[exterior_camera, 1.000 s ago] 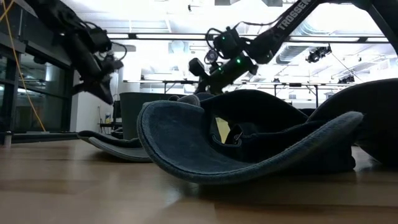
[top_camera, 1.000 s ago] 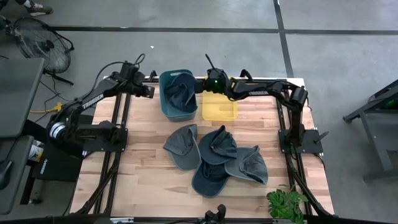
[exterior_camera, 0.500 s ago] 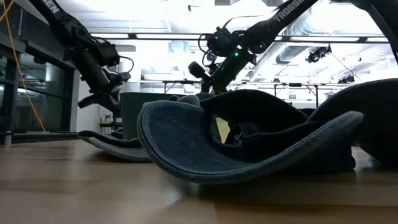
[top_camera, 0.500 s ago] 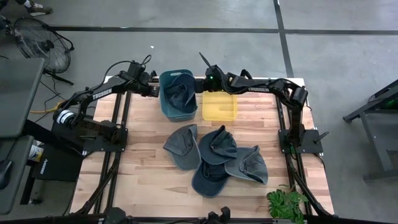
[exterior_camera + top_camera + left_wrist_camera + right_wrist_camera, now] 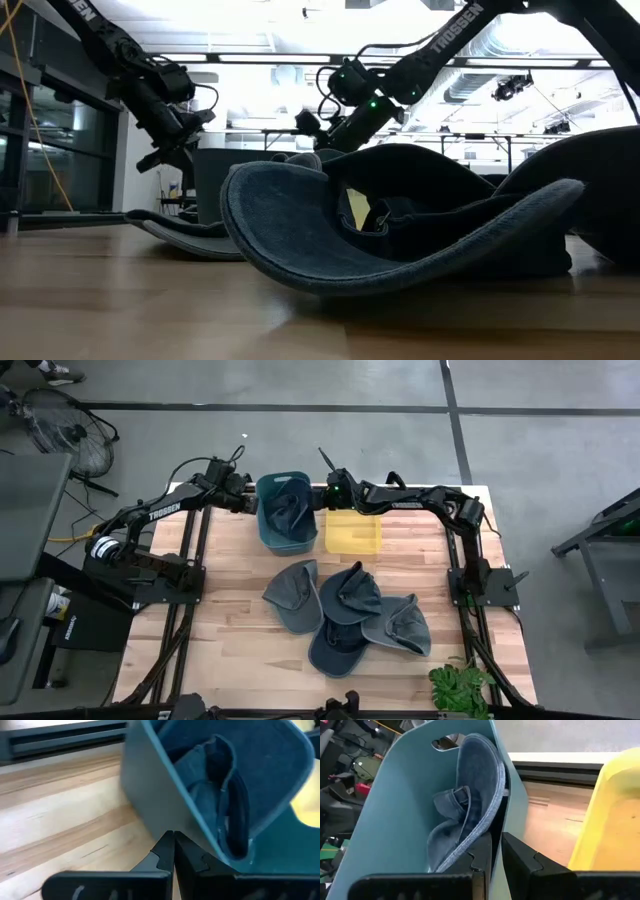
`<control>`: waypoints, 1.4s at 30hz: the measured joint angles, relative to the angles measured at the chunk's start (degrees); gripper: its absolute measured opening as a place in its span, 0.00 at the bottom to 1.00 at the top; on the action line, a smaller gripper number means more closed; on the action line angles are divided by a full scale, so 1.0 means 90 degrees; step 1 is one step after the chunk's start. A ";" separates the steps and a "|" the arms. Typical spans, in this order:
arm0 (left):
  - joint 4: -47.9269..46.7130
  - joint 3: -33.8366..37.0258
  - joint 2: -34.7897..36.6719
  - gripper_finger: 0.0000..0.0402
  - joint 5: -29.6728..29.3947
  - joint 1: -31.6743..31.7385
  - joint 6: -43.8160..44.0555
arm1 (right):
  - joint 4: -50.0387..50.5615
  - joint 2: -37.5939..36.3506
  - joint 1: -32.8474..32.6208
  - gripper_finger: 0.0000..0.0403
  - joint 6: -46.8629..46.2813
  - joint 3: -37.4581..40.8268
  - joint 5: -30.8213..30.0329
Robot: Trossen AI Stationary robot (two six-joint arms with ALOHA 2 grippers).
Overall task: Pick & Place hat
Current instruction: Adjust the blue bin on the table, then adjust the blue cap in the blue bin
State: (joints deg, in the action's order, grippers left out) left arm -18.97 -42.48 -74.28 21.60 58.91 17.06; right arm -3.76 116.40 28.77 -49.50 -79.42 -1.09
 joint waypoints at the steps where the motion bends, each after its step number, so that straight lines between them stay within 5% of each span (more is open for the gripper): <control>1: 0.0022 0.0000 0.0000 0.00 -0.0008 -0.0051 -0.0002 | -0.0051 0.0000 0.0000 0.10 0.0000 0.0000 -0.0037; 13: 0.0237 0.0002 0.0000 0.00 -0.0108 -0.0798 0.0127 | -0.0154 -0.0002 0.0268 0.10 0.0049 -0.0002 -0.0320; 27: -0.0101 0.0000 0.0002 0.00 -0.0837 -0.0838 0.0141 | -0.0080 -0.0035 0.0789 0.10 0.0244 -0.0002 0.0896; 34: -0.0089 0.0000 0.0002 0.00 -0.0948 -0.0838 0.0141 | 0.0278 -0.0370 0.0900 0.10 0.1646 -0.0002 0.1647; 42: -0.0052 0.0000 0.0002 0.00 -0.0973 -0.0838 0.0143 | 0.0991 -0.0840 0.0567 0.10 0.2911 -0.0010 0.1636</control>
State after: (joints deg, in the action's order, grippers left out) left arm -19.44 -42.48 -74.26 12.84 51.37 18.35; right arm 5.16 108.84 33.88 -23.30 -79.50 13.63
